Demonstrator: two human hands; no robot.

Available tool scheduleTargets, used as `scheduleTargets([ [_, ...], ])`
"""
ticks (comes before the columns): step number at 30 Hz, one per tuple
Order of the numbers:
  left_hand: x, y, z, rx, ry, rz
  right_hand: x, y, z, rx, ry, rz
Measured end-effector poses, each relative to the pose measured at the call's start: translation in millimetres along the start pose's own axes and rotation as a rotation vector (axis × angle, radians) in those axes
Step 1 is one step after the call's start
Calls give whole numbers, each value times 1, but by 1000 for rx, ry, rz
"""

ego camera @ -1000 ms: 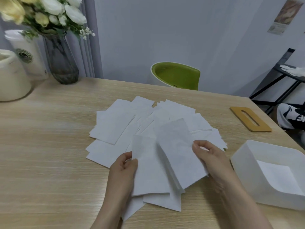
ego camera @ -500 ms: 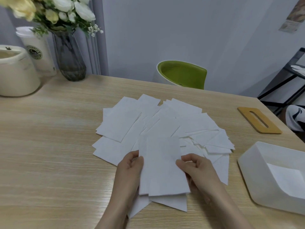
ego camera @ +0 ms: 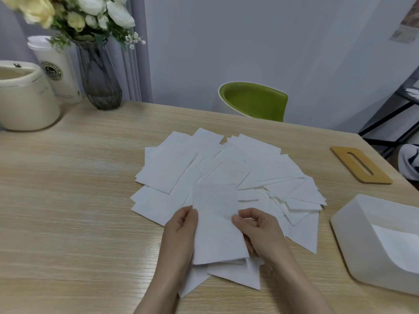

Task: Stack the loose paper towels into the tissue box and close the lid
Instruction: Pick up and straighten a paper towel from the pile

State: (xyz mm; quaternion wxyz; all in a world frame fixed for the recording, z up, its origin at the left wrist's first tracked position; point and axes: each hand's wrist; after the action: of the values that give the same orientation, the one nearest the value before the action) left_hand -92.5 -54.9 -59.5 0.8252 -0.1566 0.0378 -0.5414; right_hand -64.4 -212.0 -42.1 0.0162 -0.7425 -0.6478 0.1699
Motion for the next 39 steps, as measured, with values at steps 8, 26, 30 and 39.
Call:
scheduleTargets([
  [8,-1,2,-4,18,35,36,1,-4,3,-71,-134,74],
  [26,-13,4,7,-17,-81,112,-11,10,3,-185,-236,207],
  [30,-19,2,10,-43,-120,94,-25,18,5,-214,-349,213],
  [39,-17,-1,6,-54,-57,49,-35,17,4,-252,-488,105],
])
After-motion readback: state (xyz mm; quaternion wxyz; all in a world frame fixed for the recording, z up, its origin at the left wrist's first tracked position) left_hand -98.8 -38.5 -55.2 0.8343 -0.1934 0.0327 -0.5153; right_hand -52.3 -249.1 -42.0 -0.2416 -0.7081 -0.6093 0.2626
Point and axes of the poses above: each hand's wrist, its own y-axis towards the middle knuckle, its own x-axis out of the palm, z = x × y, and after that the axes turned 8 degrees about z, right-handed
